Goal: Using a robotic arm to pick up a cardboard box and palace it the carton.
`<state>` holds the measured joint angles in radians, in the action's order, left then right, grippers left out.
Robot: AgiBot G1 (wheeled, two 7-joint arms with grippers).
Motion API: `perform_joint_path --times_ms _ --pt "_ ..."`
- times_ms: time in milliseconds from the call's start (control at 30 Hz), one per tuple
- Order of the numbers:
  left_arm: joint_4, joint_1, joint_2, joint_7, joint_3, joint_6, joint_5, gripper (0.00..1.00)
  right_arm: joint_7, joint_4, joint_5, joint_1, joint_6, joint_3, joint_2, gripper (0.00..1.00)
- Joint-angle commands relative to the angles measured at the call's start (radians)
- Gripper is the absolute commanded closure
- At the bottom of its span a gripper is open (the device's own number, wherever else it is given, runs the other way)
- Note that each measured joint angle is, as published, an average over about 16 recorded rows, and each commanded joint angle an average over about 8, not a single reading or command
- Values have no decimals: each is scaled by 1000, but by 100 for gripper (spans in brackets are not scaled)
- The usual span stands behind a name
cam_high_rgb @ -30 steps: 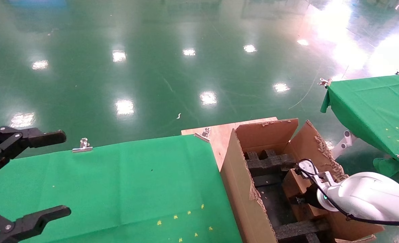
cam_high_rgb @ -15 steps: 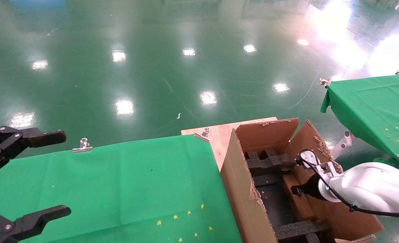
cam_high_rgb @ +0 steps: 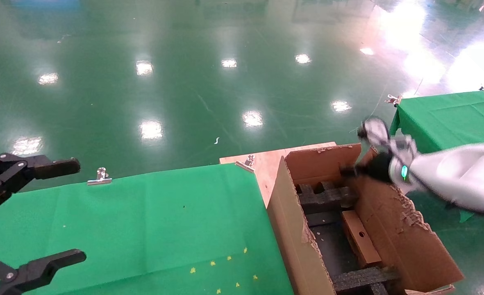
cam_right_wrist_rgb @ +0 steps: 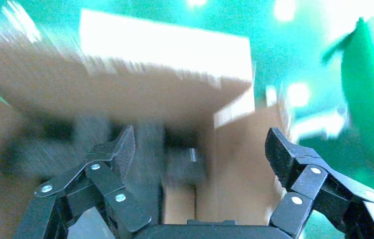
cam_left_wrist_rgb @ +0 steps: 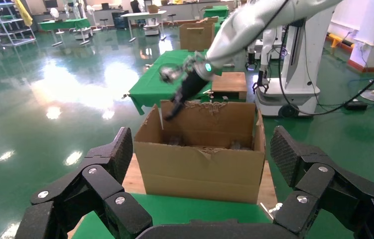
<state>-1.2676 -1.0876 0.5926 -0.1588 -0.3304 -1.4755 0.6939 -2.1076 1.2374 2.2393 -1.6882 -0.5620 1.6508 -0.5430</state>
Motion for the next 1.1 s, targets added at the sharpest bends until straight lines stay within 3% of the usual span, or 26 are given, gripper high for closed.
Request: perform_joint_path --times_ms 33,333,500,833,1100 --pt "0 0 0 0 0 0 0 0 12 52 5 -40 6 -16 23 0" --pt "0 0 0 0 0 0 0 0 194 133 -208 -173 90 -48 61 0" --pt "0 0 0 0 0 0 -1 0 234 140 -265 -202 104 -52 69 0" --pt "0 0 0 0 0 0 -1 0 226 132 -250 -174 85 -62 62 0" --pt "1 0 0 0 0 0 -1 0 408 122 -386 -89 -24 -204 48 0"
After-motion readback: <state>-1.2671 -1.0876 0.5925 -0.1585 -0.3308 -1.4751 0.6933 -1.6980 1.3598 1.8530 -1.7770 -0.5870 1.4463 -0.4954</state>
